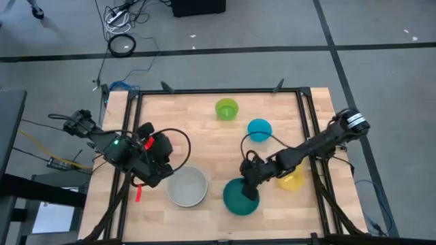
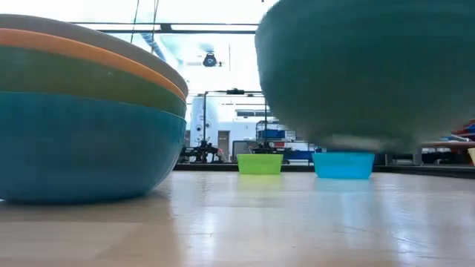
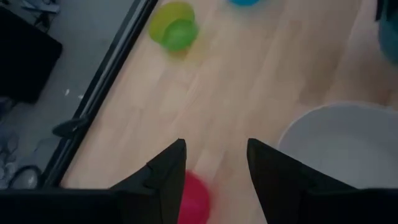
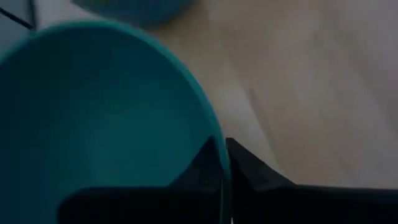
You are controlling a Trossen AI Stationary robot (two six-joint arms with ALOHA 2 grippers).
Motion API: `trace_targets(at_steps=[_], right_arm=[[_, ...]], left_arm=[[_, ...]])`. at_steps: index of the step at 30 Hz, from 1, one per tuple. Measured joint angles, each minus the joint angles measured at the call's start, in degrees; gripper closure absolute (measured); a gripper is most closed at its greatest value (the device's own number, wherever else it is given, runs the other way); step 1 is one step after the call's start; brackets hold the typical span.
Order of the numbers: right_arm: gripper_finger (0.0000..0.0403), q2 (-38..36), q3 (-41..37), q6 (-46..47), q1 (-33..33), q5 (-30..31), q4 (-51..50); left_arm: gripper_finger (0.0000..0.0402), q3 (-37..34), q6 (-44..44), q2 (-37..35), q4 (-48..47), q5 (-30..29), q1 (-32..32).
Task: Nest bowls inside each other
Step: Stack the green bowl on top of the gray bowl
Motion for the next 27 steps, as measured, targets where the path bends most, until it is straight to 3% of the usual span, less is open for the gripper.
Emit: trace_targets(at_steps=[4, 8, 13, 20, 27], right_arm=[[0.0401, -3.54, 1.60, -3.31, -1.62, 0.84, 1.76], [0.0401, -2.44, 5.97, -10.11, -4.05, 1.03, 7.41], [0.0402, 4.47, 13.06, -18.52, -7.16, -0.31, 14.49], [0.0402, 16.18, 24.75, -24.15, -10.15, -2.32, 13.71], [0.0394, 25.80, 33.97, -25.44, -12.56, -10.48, 11.66]], left_arm=[[0.0222, -1.84, 0.77, -0.67, 0.04, 0.92, -0.30], [0.0222, -3.83, 0.86, -0.71, 0.27, 1.20, -0.28], [0.0222, -6.03, 0.79, -0.75, -0.07, 1.27, -0.28], [0.0222, -3.88, 0.77, -0.77, -0.06, 1.11, -0.28], [0.0222, -0.35, 0.74, -3.28, -0.03, 0.33, -0.28]])
